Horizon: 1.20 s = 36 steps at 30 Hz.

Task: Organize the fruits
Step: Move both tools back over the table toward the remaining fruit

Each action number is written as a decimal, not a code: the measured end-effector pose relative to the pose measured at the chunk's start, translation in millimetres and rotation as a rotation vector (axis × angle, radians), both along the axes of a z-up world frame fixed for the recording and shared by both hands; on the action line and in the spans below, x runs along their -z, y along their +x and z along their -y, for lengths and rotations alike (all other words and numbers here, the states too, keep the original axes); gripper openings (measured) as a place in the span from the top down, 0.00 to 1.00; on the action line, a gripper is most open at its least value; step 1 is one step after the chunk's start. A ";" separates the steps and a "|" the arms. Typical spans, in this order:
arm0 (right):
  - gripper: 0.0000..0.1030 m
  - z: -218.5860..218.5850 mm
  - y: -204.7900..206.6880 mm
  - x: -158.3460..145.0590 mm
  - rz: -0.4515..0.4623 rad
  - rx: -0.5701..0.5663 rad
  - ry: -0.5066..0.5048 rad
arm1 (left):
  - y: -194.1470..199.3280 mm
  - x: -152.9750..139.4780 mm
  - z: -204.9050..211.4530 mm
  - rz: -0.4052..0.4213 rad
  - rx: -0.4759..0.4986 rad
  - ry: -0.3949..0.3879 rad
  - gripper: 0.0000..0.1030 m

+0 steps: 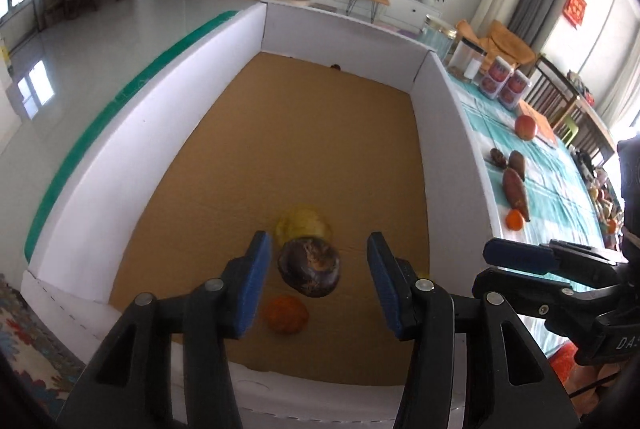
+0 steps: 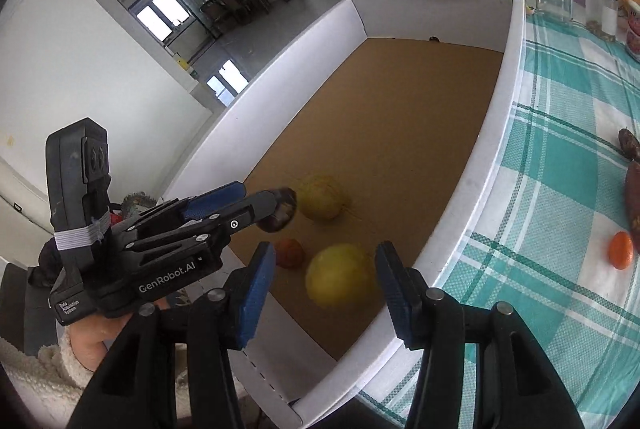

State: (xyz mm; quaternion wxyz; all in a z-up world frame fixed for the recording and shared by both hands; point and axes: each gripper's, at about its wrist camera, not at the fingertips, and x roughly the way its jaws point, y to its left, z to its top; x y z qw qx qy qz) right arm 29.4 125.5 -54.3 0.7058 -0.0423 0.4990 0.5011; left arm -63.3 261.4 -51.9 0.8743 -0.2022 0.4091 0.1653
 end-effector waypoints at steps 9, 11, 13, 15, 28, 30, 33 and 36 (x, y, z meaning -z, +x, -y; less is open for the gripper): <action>0.16 130.1 23.4 -21.6 0.265 0.352 0.061 | 15.7 -45.6 83.1 0.194 0.211 0.008 0.18; 0.16 170.4 25.6 1.9 0.283 0.481 0.006 | 25.7 -43.3 118.1 0.206 0.333 -0.026 0.16; 0.16 211.2 23.7 23.1 0.263 0.589 -0.029 | 40.9 -31.3 156.0 0.166 0.448 -0.048 0.16; 0.16 247.6 24.0 39.6 0.245 0.692 -0.063 | 56.0 -14.2 189.5 0.127 0.528 -0.066 0.16; 0.16 333.4 17.6 51.6 0.174 0.968 0.103 | 123.7 82.0 247.7 -0.002 0.494 0.211 0.16; 0.16 331.0 17.2 52.2 0.180 0.962 0.102 | 126.5 89.9 243.0 -0.022 0.485 0.223 0.16; 0.16 330.8 16.9 53.2 0.172 0.961 0.103 | 126.6 90.2 239.7 -0.004 0.468 0.202 0.16; 0.16 331.9 18.5 55.0 0.159 0.968 0.108 | 127.0 91.1 241.5 0.002 0.467 0.212 0.16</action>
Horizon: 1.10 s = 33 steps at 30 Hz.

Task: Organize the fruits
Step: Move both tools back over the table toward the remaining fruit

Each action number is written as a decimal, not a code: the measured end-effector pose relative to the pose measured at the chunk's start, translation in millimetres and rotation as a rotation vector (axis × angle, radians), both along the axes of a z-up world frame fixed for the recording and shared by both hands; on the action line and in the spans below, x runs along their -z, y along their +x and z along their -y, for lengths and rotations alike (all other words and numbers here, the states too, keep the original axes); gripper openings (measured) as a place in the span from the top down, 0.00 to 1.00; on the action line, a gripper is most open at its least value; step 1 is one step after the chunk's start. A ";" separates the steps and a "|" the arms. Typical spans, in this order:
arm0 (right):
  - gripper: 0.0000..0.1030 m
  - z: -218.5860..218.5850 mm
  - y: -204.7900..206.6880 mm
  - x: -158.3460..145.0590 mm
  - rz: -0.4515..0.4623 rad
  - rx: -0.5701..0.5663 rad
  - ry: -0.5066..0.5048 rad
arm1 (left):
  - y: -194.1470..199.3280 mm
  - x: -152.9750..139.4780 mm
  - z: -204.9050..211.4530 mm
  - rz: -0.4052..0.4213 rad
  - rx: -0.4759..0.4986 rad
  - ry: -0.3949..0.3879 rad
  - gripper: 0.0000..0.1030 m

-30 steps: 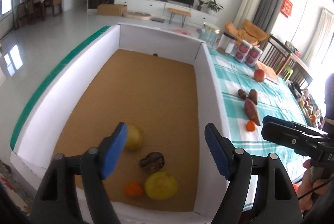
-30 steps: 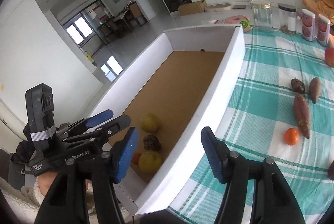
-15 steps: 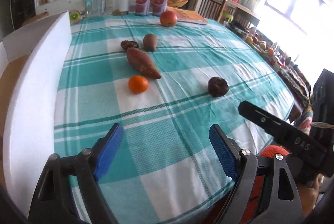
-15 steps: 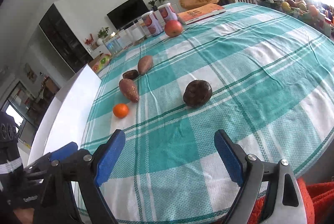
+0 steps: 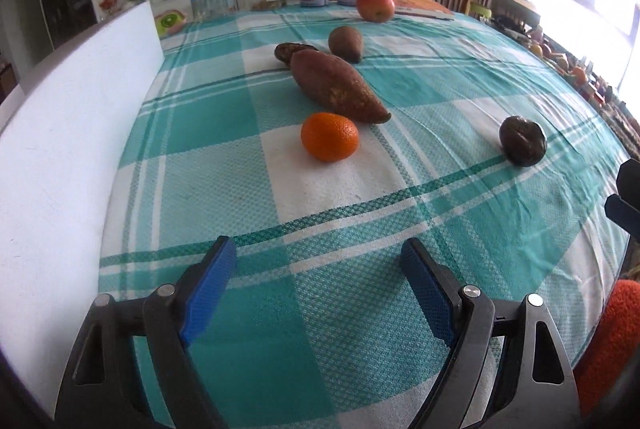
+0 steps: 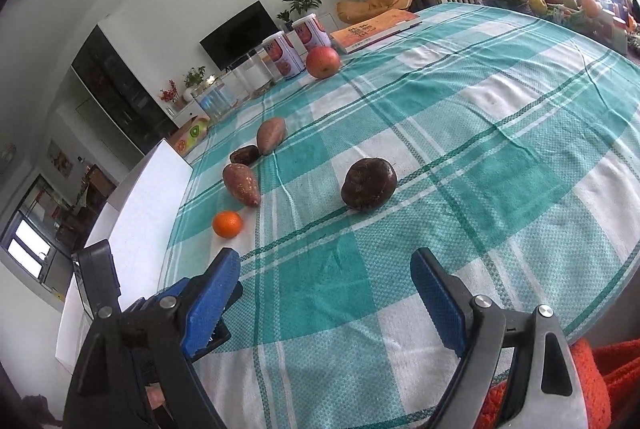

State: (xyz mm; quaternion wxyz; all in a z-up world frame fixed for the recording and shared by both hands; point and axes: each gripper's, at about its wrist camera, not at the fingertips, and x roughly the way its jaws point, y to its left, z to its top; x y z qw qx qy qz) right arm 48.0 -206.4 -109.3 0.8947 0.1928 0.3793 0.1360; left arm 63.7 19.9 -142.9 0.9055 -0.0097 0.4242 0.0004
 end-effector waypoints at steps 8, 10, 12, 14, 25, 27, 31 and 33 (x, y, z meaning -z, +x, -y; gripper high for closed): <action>0.16 -3.0 -0.6 -0.5 0.007 0.004 -0.017 | 0.5 1.3 1.3 -0.004 0.005 0.005 0.12; 0.16 -3.5 -1.6 -1.3 0.012 0.006 -0.022 | 0.5 1.2 1.5 -0.003 0.005 0.006 0.12; 0.16 -3.8 -2.3 -1.6 0.013 0.007 -0.025 | 0.5 1.3 1.5 -0.003 0.005 0.006 0.12; 0.16 -4.1 -2.7 -2.3 0.015 0.008 -0.028 | 0.4 1.3 1.6 -0.003 0.004 0.006 0.12; 0.16 -4.9 -4.3 -3.9 0.017 0.011 -0.034 | 0.2 1.1 1.8 -0.003 0.003 0.007 0.12; 0.16 -4.8 -4.3 -3.9 0.018 0.011 -0.035 | 0.1 1.1 1.9 -0.003 0.003 0.007 0.12; 0.16 -2.4 -5.9 -5.2 0.028 0.017 -0.022 | 0.1 1.2 1.9 -0.004 0.004 0.006 0.12; 0.16 0.8 -6.6 -6.1 0.033 0.025 -0.006 | 0.1 1.2 1.6 -0.006 0.010 0.000 0.11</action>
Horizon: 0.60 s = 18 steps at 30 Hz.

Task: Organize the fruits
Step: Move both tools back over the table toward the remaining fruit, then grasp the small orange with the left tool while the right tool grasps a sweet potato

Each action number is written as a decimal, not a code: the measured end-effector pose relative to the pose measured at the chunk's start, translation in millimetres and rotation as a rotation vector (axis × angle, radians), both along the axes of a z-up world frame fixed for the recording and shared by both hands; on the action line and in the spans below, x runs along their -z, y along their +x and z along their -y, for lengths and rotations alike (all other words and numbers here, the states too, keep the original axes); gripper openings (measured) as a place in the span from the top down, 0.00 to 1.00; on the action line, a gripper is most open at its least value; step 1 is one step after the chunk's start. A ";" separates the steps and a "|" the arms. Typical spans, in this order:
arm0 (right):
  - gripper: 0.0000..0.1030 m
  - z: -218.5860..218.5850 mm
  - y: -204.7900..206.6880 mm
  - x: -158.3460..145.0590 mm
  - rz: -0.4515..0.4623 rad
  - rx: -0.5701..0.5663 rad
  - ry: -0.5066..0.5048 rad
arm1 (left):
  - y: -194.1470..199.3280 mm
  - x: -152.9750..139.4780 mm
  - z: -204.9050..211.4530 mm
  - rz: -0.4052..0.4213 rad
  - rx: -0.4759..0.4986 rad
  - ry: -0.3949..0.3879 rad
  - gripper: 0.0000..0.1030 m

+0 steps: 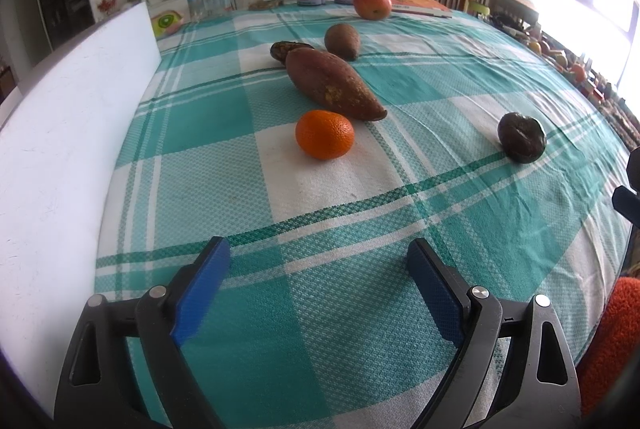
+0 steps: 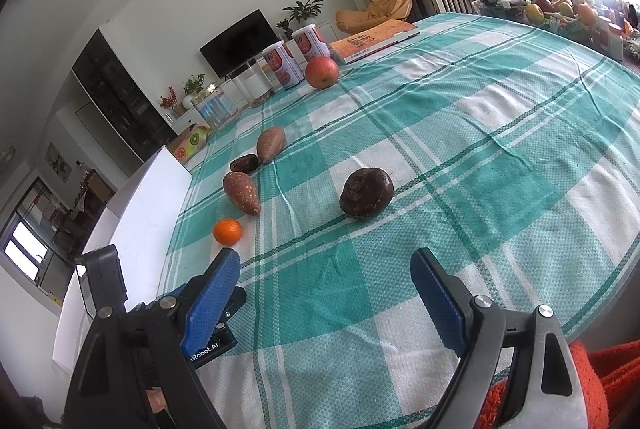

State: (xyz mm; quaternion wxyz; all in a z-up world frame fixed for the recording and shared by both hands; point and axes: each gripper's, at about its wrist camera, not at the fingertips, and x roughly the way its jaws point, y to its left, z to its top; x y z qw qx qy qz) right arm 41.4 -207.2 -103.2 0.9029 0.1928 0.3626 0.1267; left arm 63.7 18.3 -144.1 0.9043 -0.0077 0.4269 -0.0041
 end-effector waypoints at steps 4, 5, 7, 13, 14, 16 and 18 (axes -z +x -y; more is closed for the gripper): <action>0.16 3.8 0.9 1.3 -0.010 0.008 0.021 | -1.7 -1.2 -1.5 0.003 0.035 -0.033 0.09; 0.16 3.7 1.0 1.2 -0.010 0.008 0.020 | -1.9 -1.7 -1.9 0.005 0.042 -0.044 0.09; 0.16 3.6 0.9 1.2 -0.007 0.008 0.017 | -2.3 -2.6 -4.3 0.009 0.047 -0.068 0.09; 0.16 3.9 2.3 2.6 -0.013 0.007 0.021 | 15.5 -7.4 -6.2 -0.017 0.021 -0.089 0.12; 0.16 3.6 2.5 2.9 -0.015 0.006 0.020 | 21.2 -9.2 -6.4 -0.016 0.009 -0.083 0.12; 0.16 3.2 1.6 2.6 -0.013 0.006 0.019 | 32.2 -14.8 -7.8 0.005 -0.015 -0.080 0.12; 0.16 4.0 0.9 2.4 -0.010 0.007 0.021 | 45.2 -17.7 -8.1 0.014 -0.035 -0.067 0.12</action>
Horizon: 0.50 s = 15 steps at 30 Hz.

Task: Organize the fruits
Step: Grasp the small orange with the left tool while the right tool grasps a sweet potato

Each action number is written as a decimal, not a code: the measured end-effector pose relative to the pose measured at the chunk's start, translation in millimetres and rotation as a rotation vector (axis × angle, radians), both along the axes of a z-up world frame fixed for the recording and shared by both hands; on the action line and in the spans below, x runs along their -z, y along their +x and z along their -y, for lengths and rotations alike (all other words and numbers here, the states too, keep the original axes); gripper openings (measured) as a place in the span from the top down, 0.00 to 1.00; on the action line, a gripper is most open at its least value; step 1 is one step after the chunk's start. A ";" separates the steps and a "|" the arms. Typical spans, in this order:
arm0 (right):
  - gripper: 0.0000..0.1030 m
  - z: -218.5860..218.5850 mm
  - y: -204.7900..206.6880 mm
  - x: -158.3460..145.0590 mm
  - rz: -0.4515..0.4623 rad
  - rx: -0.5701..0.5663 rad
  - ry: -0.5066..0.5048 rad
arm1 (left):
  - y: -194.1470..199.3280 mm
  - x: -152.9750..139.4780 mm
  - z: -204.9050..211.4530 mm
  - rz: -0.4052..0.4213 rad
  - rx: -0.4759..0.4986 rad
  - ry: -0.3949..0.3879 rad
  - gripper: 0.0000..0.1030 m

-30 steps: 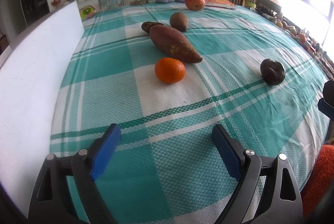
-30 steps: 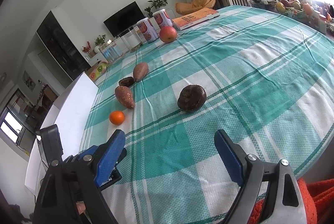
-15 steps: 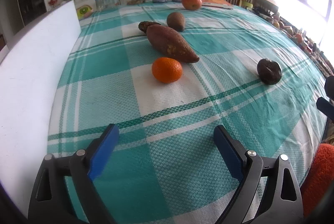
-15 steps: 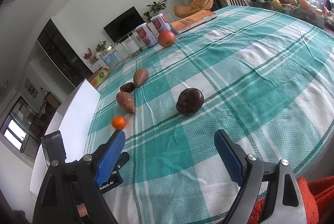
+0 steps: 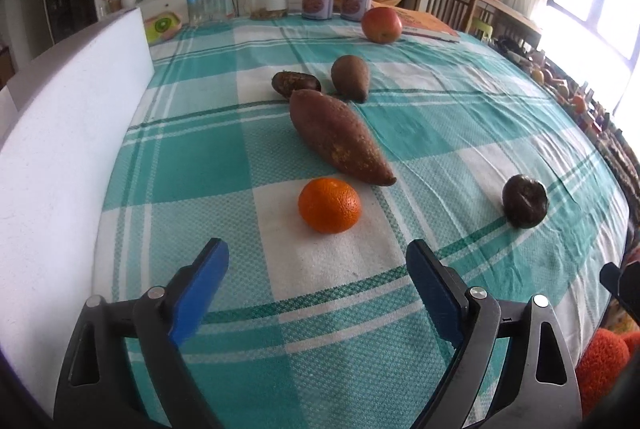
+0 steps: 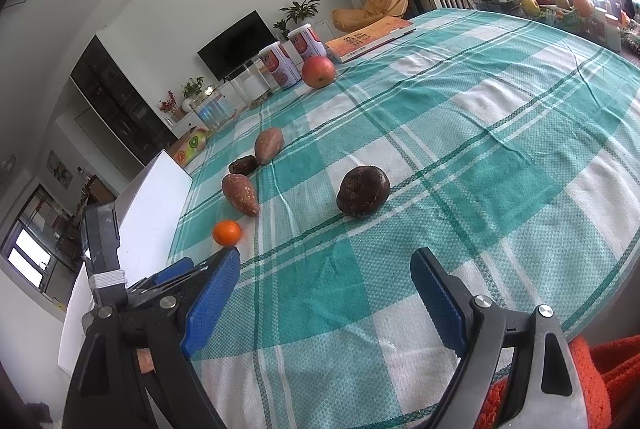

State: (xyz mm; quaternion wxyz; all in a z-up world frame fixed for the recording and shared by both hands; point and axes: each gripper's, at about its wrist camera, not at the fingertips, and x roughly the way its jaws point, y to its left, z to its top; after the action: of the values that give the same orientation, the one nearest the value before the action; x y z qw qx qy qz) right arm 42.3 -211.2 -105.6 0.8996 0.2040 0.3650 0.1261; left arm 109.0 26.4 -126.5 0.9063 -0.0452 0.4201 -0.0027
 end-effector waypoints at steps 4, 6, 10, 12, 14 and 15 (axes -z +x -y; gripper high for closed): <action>0.16 1.6 0.1 0.9 -0.004 0.004 0.005 | 24.0 6.8 -0.1 -0.039 -0.010 0.012 0.42; 0.16 2.0 0.4 0.8 -0.005 0.003 0.005 | 28.9 11.2 -1.6 -0.049 -0.007 0.002 0.45; 0.16 1.6 1.3 1.9 -0.013 -0.002 0.005 | 21.7 4.0 -1.6 -0.005 0.009 0.004 0.67; 0.16 0.1 4.4 3.4 -0.026 -0.015 0.007 | 12.1 -1.9 -4.6 0.015 0.009 -0.009 0.67; 0.16 -6.3 15.5 5.5 -0.061 -0.067 0.026 | -0.8 -9.2 -8.7 0.024 0.005 -0.031 0.67; 0.16 -11.4 23.1 5.4 -0.079 -0.102 0.040 | -8.0 -12.4 -10.6 0.026 0.008 -0.046 0.67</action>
State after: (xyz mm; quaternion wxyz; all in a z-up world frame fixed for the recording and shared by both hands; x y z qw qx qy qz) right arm 65.4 -199.8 -111.0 0.8728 0.2078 0.4074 0.1707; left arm 101.0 36.9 -114.0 0.9104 -0.0644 0.4085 -0.0167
